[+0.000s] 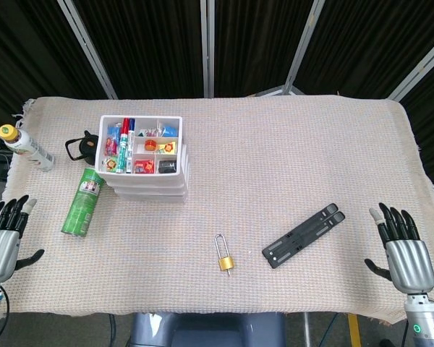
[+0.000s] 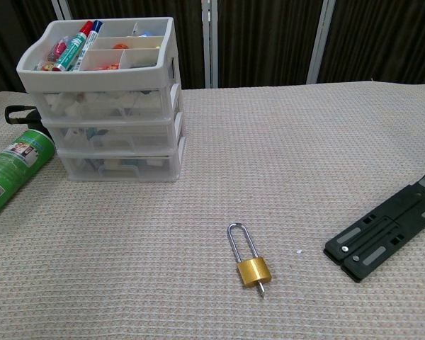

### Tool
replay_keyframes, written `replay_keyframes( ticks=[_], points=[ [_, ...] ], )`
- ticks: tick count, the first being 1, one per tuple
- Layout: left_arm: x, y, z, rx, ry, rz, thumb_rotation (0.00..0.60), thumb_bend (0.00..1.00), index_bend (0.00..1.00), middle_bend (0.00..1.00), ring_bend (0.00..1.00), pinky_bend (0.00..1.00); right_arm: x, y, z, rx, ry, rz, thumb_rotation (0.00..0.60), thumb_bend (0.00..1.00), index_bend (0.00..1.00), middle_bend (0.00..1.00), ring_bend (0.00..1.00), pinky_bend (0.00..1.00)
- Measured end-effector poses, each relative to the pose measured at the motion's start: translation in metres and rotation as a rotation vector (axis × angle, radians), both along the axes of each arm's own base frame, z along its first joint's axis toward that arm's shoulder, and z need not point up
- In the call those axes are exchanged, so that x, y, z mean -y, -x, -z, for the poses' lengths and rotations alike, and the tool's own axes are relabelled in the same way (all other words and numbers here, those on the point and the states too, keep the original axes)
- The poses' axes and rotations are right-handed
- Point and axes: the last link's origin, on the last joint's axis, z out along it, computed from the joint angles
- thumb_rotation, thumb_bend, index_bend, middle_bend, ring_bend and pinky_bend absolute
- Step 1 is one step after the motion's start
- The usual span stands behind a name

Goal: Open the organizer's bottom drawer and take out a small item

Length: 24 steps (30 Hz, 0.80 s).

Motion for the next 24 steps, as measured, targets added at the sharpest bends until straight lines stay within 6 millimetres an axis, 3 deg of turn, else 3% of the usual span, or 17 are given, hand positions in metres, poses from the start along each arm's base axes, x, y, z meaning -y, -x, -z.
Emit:
replay_keyframes(
  ticks=[4, 6, 10, 13, 17, 24],
  points=[
    [-0.002, 0.001, 0.002, 0.003, 0.011, -0.010, 0.600, 0.06, 0.00, 0.00, 0.00, 0.00, -0.001, 0.000, 0.001, -0.003, -0.007, 0.002, 0.600, 0.00, 0.00, 0.00, 0.00, 0.00],
    [-0.003, 0.001, 0.003, 0.009, 0.010, -0.008, 0.600, 0.14, 0.00, 0.04, 0.05, 0.06, -0.001, 0.000, 0.002, -0.003, -0.009, 0.005, 0.600, 0.00, 0.00, 0.00, 0.00, 0.00],
    [-0.004, -0.003, 0.003, 0.024, -0.008, 0.004, 0.600, 0.40, 0.00, 0.55, 0.54, 0.47, -0.001, 0.000, 0.001, 0.002, -0.008, 0.009, 0.600, 0.00, 0.00, 0.00, 0.00, 0.00],
    [-0.004, -0.007, 0.005, 0.068, -0.009, 0.002, 0.600, 0.49, 0.00, 0.70, 0.68, 0.60, -0.001, -0.001, 0.000, 0.008, -0.006, 0.009, 0.600, 0.00, 0.00, 0.00, 0.00, 0.00],
    [-0.006, -0.017, 0.015, 0.209, 0.047, -0.023, 0.600, 0.60, 0.00, 0.80, 0.78, 0.71, -0.001, -0.001, 0.000, 0.015, -0.006, 0.012, 0.600, 0.00, 0.00, 0.00, 0.00, 0.00],
    [-0.013, -0.047, 0.030, 0.557, 0.198, -0.094, 0.600, 0.62, 0.00, 0.83, 0.82, 0.75, -0.002, -0.003, -0.004, 0.031, 0.002, 0.007, 0.600, 0.00, 0.00, 0.00, 0.00, 0.00]
  ],
)
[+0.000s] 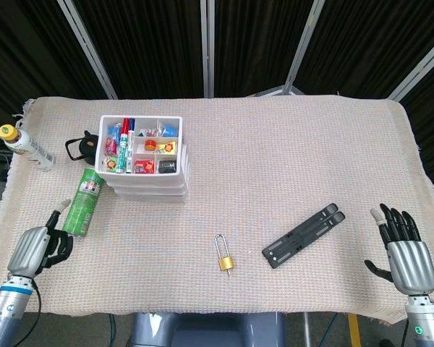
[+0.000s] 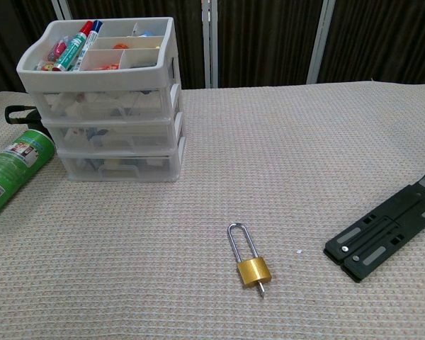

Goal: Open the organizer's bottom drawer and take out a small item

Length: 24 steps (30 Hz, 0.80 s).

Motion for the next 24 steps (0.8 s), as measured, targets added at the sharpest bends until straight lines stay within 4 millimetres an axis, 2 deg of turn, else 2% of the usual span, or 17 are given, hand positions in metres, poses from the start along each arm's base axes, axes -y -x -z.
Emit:
replay_keyframes(
  ticks=[8, 14, 24],
  points=[
    [-0.012, -0.031, 0.017, 0.340, 0.192, -0.150, 0.600, 0.64, 0.00, 0.83, 0.82, 0.75, -0.001, -0.001, -0.003, 0.020, -0.001, -0.001, 0.600, 0.00, 0.00, 0.00, 0.00, 0.00],
    [-0.025, -0.041, 0.029, 0.511, 0.272, -0.280, 0.600, 0.64, 0.00, 0.84, 0.82, 0.76, -0.003, -0.002, -0.005, 0.028, 0.000, -0.006, 0.600, 0.00, 0.00, 0.00, 0.00, 0.00],
    [-0.049, -0.049, 0.052, 0.630, 0.356, -0.407, 0.600, 0.65, 0.00, 0.84, 0.83, 0.76, -0.003, -0.003, -0.006, 0.040, -0.001, -0.009, 0.600, 0.00, 0.00, 0.00, 0.00, 0.00]
  ],
)
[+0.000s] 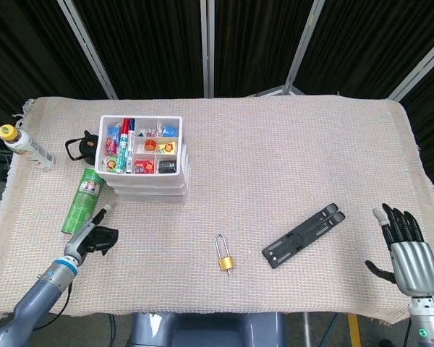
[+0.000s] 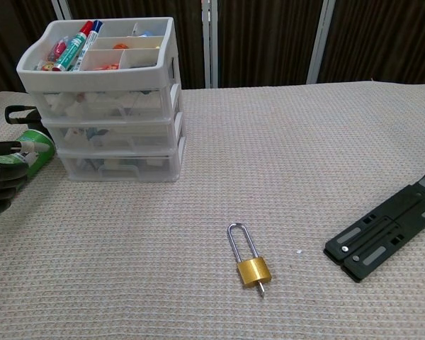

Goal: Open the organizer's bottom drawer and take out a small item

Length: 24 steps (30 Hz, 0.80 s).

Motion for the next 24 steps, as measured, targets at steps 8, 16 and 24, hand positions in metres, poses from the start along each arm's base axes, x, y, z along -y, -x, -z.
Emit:
replay_keyframes(
  ticks=[8, 16, 24],
  points=[
    [-0.014, -0.010, 0.020, 0.046, 0.055, -0.059, 0.600, 0.65, 0.00, 0.84, 0.83, 0.76, -0.001, -0.001, -0.001, 0.009, -0.001, -0.001, 0.600, 0.00, 0.00, 0.00, 0.00, 0.00],
    [-0.026, -0.020, 0.039, 0.081, 0.088, -0.108, 0.600, 0.65, 0.00, 0.84, 0.83, 0.76, -0.002, -0.001, -0.002, 0.018, -0.004, -0.002, 0.600, 0.00, 0.00, 0.00, 0.00, 0.00],
    [-0.035, -0.028, 0.051, 0.126, 0.118, -0.149, 0.600, 0.66, 0.00, 0.84, 0.83, 0.76, -0.003, -0.001, -0.003, 0.026, -0.006, -0.005, 0.600, 0.00, 0.00, 0.00, 0.00, 0.00]
  ],
)
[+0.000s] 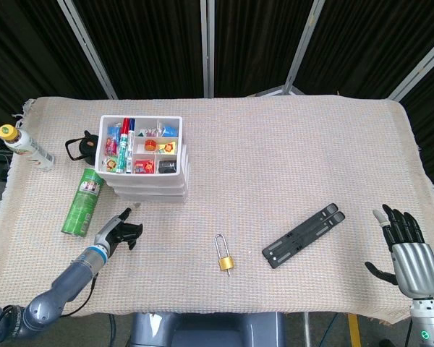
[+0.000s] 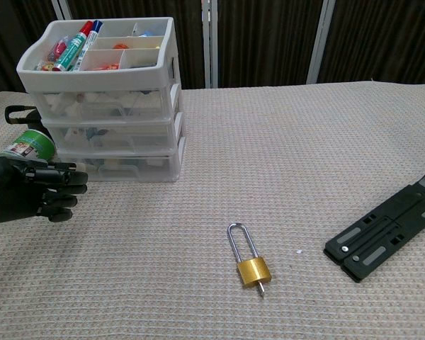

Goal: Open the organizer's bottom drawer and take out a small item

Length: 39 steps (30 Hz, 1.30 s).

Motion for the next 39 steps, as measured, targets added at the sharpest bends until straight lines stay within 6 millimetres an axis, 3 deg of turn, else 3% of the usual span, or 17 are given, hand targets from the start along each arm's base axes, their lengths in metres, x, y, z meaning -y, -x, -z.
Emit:
replay_keyframes(
  ticks=[18, 31, 39],
  points=[
    [-0.014, -0.014, 0.029, 0.002, 0.039, 0.009, 0.600, 0.66, 0.00, 0.84, 0.83, 0.76, -0.003, -0.003, -0.003, 0.022, -0.002, -0.008, 0.600, 0.00, 0.00, 0.00, 0.00, 0.00],
    [-0.021, -0.009, 0.041, -0.155, 0.009, 0.084, 0.600, 0.66, 0.00, 0.84, 0.83, 0.76, -0.006, -0.006, -0.003, 0.026, -0.007, -0.019, 0.600, 0.00, 0.00, 0.00, 0.00, 0.00],
    [-0.025, -0.014, 0.048, -0.145, 0.001, 0.088, 0.600, 0.66, 0.00, 0.84, 0.83, 0.76, -0.008, -0.007, -0.003, 0.028, -0.009, -0.023, 0.600, 0.00, 0.00, 0.00, 0.00, 0.00]
  ],
)
